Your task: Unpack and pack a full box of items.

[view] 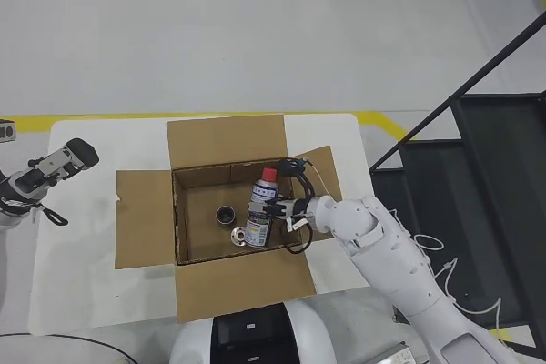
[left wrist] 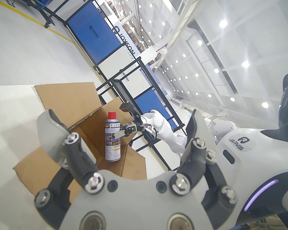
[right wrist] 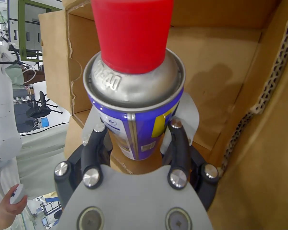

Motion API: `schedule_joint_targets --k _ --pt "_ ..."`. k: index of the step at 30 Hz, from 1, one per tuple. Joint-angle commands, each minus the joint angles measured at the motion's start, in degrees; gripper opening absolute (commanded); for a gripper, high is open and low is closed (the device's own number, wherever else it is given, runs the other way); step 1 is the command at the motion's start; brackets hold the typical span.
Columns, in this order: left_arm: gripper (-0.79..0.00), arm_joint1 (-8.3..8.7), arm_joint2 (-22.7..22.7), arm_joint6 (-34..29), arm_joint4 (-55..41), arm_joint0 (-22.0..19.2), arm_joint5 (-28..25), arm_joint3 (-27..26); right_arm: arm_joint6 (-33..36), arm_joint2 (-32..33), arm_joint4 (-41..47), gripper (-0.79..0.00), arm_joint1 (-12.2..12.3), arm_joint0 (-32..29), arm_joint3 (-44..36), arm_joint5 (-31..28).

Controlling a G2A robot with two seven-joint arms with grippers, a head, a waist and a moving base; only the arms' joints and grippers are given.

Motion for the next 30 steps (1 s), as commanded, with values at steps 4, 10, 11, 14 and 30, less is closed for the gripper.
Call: schedule_joint_targets --k 4,10,11,14,30 --pt "0.0 0.0 0.0 0.0 0.0 0.0 0.0 0.0 0.0 -1.5 -0.5 0.0 -0.4 1.8 2.1 1.2" --pt "0.0 0.0 0.0 0.0 0.0 0.0 0.0 0.0 -1.0 -2.0 -0.9 0.0 -0.5 2.3 1.9 0.5" --pt "0.0 0.0 0.0 0.0 0.0 0.0 0.0 0.0 -1.2 -2.0 -0.9 0.0 -0.5 2.3 1.6 0.4" --pt "0.0 0.0 0.0 0.0 0.0 0.0 0.0 0.0 -1.7 -1.6 -0.6 0.0 -0.4 1.8 0.6 0.0" --pt "0.0 0.0 0.0 0.0 0.0 0.0 0.0 0.0 -8.3 8.7 12.5 0.0 1.4 -7.2 -11.4 -24.2"
